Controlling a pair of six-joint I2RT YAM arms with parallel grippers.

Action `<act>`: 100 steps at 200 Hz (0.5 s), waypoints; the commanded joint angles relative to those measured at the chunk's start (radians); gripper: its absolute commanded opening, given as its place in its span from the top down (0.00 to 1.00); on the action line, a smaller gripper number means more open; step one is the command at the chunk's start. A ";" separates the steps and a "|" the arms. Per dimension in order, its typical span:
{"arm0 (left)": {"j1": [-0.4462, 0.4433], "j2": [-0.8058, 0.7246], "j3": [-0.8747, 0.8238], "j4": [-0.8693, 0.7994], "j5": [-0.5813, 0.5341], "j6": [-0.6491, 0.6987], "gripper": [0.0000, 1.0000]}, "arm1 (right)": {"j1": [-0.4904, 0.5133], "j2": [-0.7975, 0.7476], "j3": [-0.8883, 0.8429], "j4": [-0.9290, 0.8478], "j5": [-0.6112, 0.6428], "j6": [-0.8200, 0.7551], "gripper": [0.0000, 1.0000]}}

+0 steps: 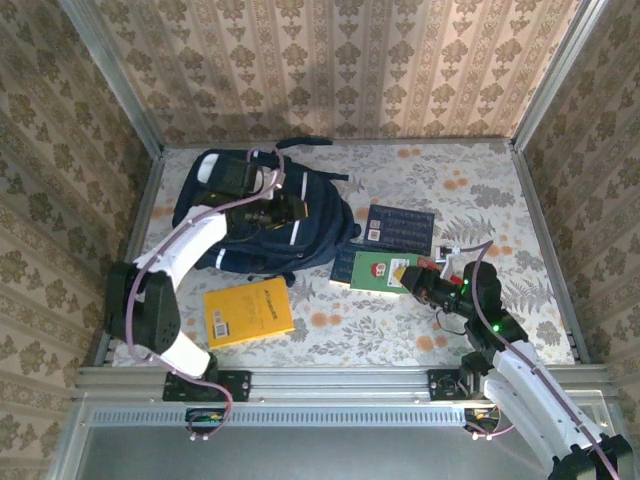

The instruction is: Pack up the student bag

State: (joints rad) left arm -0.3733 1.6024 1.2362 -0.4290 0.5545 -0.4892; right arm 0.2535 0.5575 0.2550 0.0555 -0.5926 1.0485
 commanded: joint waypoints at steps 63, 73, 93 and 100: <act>0.011 0.281 0.192 0.070 0.034 0.078 0.51 | -0.043 0.043 -0.017 0.095 -0.064 -0.042 1.00; 0.010 0.296 0.191 0.110 0.076 0.055 0.53 | -0.047 0.053 -0.017 0.100 -0.072 -0.048 1.00; -0.007 0.315 0.194 0.177 0.159 0.023 0.57 | -0.055 0.079 -0.027 0.125 -0.086 -0.047 1.00; -0.017 0.322 0.201 0.175 0.160 0.031 0.59 | -0.056 0.086 -0.031 0.136 -0.088 -0.044 1.00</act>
State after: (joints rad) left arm -0.3649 1.9110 1.3987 -0.3332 0.6109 -0.4400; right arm 0.2058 0.6285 0.2371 0.1043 -0.6357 1.0225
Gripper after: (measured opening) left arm 0.432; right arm 0.178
